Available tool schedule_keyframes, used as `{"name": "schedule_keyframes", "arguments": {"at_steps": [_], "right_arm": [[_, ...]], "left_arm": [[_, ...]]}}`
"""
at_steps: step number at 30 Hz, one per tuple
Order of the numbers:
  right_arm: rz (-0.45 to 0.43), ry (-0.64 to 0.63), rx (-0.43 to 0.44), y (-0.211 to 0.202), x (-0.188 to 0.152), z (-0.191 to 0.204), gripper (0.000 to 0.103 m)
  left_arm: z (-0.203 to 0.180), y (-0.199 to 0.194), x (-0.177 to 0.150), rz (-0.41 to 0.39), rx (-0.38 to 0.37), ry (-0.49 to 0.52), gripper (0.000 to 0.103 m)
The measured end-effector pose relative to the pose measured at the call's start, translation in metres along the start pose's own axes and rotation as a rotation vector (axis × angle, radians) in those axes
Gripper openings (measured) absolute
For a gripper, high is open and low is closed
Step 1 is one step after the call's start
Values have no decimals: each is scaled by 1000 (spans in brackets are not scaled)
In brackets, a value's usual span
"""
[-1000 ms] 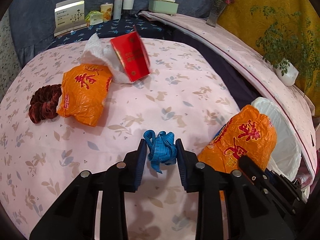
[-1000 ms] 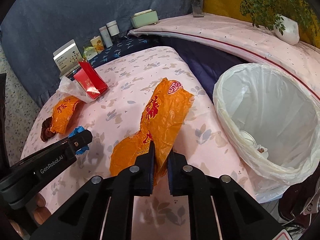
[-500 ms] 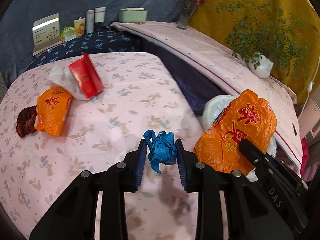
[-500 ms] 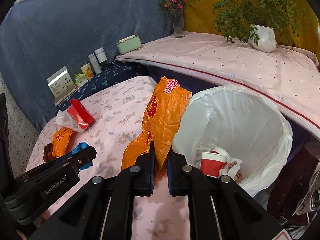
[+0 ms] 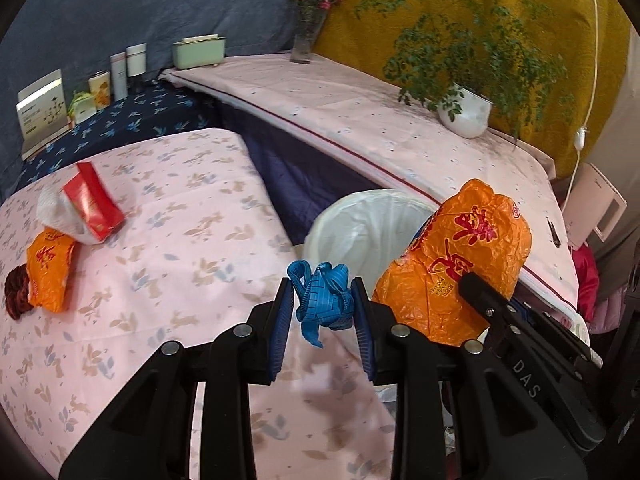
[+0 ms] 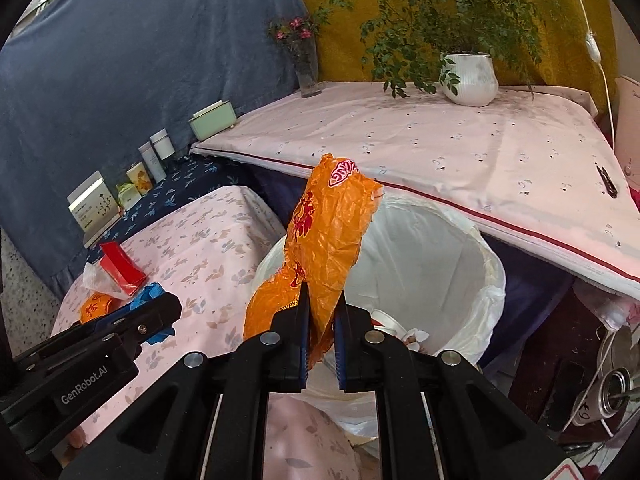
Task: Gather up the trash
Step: 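Carry the blue tie and orange bag over the wastebasket and open both tools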
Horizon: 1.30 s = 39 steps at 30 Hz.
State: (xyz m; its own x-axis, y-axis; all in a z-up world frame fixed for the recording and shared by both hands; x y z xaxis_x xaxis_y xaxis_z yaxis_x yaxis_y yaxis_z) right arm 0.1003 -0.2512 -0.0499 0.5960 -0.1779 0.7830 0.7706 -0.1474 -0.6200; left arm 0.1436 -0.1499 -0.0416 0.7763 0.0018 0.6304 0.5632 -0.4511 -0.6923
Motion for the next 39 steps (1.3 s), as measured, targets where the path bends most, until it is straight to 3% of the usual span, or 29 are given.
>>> {"name": "schedule_keyframes", "arguments": {"at_steps": [19,23,28,39], "right_arm": [[25,39,-69,11,-7,-49,11],[24,39,-71,14,-6,-49,21],[13,42,-75,15,-2,-49,36],[9,25,-67,13,2,-38,43]], "left_arm": [[-45,35,-10,76,-61,52,32],[-45,34,-6,62,-57,35,49],[-40,36,-4,60,-40,35,50],[-24,33,2,50,-14,8,50]]}}
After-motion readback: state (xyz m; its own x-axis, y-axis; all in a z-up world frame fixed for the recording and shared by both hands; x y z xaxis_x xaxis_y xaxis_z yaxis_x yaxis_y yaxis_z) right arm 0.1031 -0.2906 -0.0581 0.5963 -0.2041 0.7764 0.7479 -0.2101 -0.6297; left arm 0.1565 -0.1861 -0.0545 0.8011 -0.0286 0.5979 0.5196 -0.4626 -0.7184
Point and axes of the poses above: each gripper's, at about its wrist camera, not at the fingertips, and y roughly the way its jaws point, z to its left, x to its top, the point moved 8 cm from there along y, roughly the way its jaws point, and after that the axes turned 15 degrees about -y, right-handed, at the moved point
